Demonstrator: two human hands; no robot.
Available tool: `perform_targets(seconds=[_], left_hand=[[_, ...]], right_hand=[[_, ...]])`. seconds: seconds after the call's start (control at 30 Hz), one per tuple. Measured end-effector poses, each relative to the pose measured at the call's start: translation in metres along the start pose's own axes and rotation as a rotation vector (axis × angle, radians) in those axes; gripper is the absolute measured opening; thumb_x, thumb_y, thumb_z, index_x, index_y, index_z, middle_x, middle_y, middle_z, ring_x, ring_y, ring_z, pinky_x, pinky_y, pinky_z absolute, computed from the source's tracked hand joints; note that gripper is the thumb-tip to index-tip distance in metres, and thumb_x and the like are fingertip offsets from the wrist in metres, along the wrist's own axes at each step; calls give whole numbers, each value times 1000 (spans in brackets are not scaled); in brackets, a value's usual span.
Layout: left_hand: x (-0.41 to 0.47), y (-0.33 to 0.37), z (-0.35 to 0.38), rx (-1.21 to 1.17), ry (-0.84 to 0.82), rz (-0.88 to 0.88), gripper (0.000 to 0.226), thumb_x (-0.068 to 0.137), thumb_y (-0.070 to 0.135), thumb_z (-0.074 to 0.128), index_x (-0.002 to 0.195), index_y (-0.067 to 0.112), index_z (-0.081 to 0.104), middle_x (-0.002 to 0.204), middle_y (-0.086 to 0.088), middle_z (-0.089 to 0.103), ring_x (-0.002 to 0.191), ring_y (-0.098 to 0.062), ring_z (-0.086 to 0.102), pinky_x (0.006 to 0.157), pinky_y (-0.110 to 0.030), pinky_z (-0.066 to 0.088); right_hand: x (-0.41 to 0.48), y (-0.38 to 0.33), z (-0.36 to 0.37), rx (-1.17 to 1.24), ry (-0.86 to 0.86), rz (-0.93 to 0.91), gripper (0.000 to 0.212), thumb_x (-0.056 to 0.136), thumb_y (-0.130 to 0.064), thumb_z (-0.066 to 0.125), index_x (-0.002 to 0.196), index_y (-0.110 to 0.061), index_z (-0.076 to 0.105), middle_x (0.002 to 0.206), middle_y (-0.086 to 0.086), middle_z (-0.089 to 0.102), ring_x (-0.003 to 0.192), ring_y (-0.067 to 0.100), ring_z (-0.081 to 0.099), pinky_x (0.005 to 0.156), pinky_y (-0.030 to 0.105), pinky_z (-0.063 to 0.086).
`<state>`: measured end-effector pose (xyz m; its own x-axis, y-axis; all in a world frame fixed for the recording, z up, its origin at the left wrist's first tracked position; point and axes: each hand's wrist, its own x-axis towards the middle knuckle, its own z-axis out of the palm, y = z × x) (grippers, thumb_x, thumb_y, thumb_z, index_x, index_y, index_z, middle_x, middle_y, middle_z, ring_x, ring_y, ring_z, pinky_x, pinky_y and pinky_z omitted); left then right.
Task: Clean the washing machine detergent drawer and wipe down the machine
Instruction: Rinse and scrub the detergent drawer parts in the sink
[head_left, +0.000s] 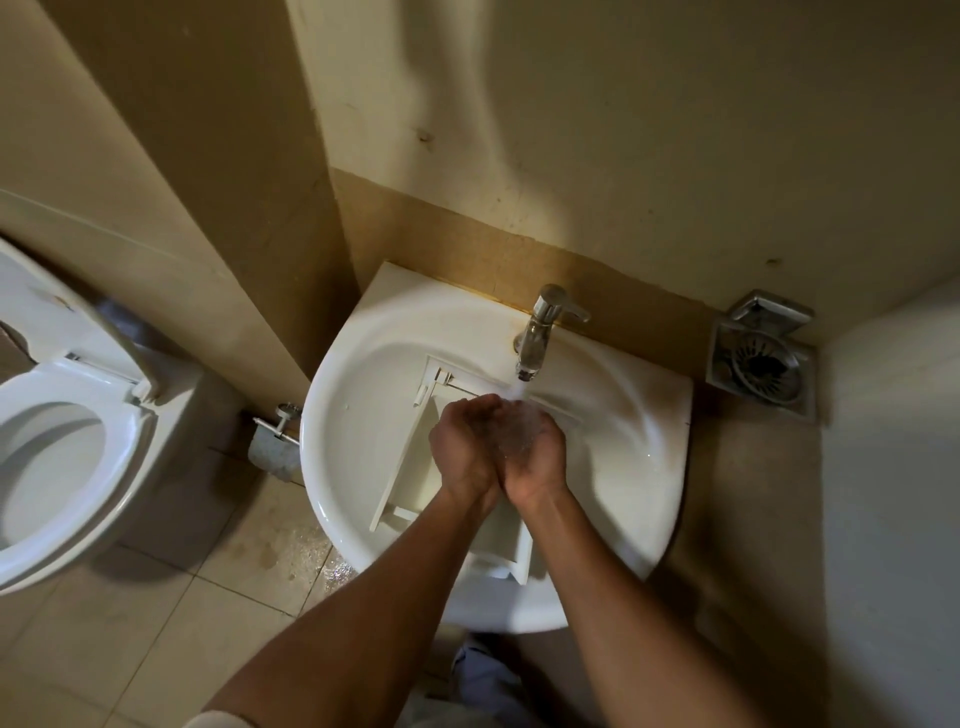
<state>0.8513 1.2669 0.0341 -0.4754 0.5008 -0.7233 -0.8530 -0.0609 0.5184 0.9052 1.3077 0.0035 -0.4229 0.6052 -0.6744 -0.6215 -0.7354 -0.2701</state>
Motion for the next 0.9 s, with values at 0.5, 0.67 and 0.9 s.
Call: perform_targets(seconds=[0.5,0.67,0.9], left_hand=[[-25,40,-39,1115,-31,173,22,83,12,54,63,6,57,61,-8,59,57,-20,58,52,-26,44],[-9,49,-55,1563,-7,590,36,85,11,58,121,8,63,121,-9,60,111,-27,55,86,-33,46],[-3,66,-62,1544,-150,298,59,87,4,56,143,14,38,116,-14,65,101,-34,63,83,-41,56]], right_hand=[[-68,38,9,-1315,357,-227,28,93,-2,47,108,-4,70,108,12,70,101,29,68,81,35,56],[-72,3,-36,-1707,587,-406,43,91,-15,62,132,-8,54,128,10,59,116,32,58,91,35,48],[-79,-10,-29,-1471,372,10,36,88,-6,49,123,-11,55,104,10,67,94,26,65,79,36,54]])
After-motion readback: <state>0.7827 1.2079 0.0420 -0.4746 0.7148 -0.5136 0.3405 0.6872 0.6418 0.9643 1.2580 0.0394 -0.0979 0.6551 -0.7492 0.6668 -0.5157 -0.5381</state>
